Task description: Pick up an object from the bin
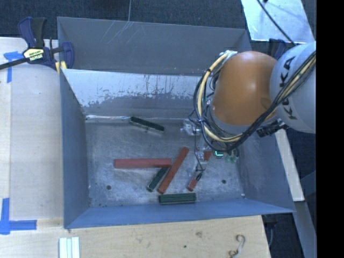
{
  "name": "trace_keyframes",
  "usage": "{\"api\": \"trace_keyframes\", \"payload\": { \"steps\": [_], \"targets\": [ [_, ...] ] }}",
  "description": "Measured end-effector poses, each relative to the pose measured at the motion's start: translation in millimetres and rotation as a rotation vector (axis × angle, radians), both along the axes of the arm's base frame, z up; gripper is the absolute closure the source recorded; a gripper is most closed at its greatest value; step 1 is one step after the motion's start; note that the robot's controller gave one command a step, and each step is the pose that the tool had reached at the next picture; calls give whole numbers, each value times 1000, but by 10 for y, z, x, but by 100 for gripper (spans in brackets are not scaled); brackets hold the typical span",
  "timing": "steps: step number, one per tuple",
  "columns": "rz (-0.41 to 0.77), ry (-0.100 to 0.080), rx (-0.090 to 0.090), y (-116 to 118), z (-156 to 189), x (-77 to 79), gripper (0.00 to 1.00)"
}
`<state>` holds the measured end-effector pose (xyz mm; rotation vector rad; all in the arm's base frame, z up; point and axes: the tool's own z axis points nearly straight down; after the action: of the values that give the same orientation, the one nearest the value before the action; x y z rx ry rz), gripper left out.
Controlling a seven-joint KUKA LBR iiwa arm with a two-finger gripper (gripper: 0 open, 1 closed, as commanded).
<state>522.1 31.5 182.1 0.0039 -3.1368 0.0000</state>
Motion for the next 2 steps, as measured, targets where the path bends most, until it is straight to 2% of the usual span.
{"api": "trace_keyframes", "payload": {
  "steps": [1, 2],
  "targets": [
    [561, -1, 2, 91, -1127, 24, 0],
    [879, -11, 3, 583, -813, -141, 0]
  ]
}}
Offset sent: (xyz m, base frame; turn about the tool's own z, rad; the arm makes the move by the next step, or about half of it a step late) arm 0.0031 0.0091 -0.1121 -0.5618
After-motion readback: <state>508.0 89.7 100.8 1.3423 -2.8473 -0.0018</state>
